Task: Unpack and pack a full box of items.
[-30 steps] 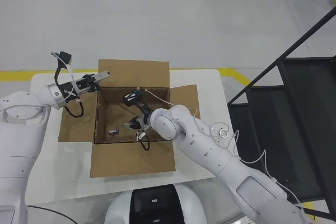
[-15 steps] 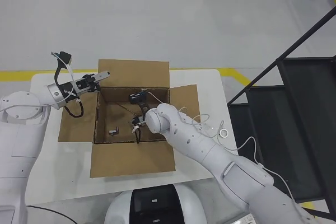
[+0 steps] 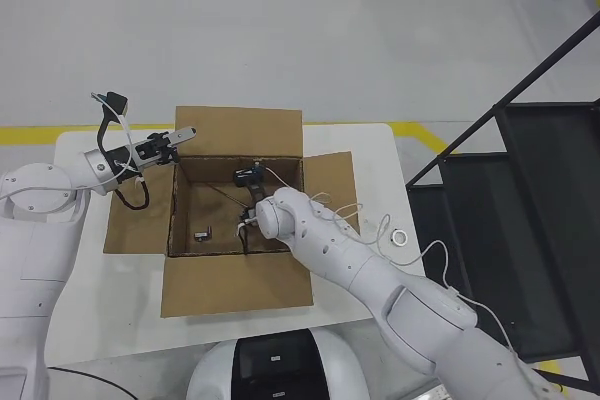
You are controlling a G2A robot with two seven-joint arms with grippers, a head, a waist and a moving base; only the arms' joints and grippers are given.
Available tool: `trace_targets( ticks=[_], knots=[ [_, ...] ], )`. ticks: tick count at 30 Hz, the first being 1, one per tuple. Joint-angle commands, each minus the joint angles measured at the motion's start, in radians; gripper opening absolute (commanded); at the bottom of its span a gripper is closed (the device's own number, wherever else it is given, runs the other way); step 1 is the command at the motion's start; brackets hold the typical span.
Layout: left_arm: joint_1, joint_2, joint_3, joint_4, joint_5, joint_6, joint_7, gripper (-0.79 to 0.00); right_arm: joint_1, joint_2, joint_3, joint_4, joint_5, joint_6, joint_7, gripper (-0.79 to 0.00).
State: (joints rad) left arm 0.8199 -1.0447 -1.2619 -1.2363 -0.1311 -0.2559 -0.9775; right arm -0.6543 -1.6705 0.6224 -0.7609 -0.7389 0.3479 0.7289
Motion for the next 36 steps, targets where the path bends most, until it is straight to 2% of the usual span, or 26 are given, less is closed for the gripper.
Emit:
trace_targets(
  ticks=[1, 2, 5, 8, 12, 16, 24, 36],
  knots=[
    [0.000, 0.000, 0.000, 0.000, 0.000, 0.000, 0.000, 0.000, 0.004, -0.007, -0.002, 0.014, -0.001, 0.006, -0.009, -0.406],
    [0.000, 0.000, 0.000, 0.000, 0.000, 0.000, 0.000, 0.000, 0.006, -0.011, -0.003, 0.021, 0.001, 0.007, -0.013, -0.446],
    [0.000, 0.000, 0.000, 0.000, 0.000, 0.000, 0.000, 0.000, 0.011, -0.022, -0.007, 0.043, 0.000, 0.011, -0.017, -0.502],
    [0.000, 0.000, 0.000, 0.000, 0.000, 0.000, 0.000, 0.000, 0.014, -0.031, -0.011, 0.058, -0.006, 0.016, -0.022, -0.529],
    [0.000, 0.000, 0.000, 0.000, 0.000, 0.000, 0.000, 0.000, 0.021, -0.037, -0.015, 0.068, -0.033, 0.025, -0.022, -0.683],
    [0.000, 0.000, 0.000, 0.000, 0.000, 0.000, 0.000, 0.000, 0.026, -0.033, -0.011, 0.056, -0.071, 0.026, -0.011, -0.785],
    [0.000, 0.000, 0.000, 0.000, 0.000, 0.000, 0.000, 0.000, -0.011, 0.012, 0.037, -0.067, -0.167, 0.025, 0.052, -0.785],
    [0.000, 0.000, 0.000, 0.000, 0.000, 0.000, 0.000, 0.000, -0.185, 0.126, 0.189, -0.474, -0.385, -0.040, 0.262, -0.785]
  ],
)
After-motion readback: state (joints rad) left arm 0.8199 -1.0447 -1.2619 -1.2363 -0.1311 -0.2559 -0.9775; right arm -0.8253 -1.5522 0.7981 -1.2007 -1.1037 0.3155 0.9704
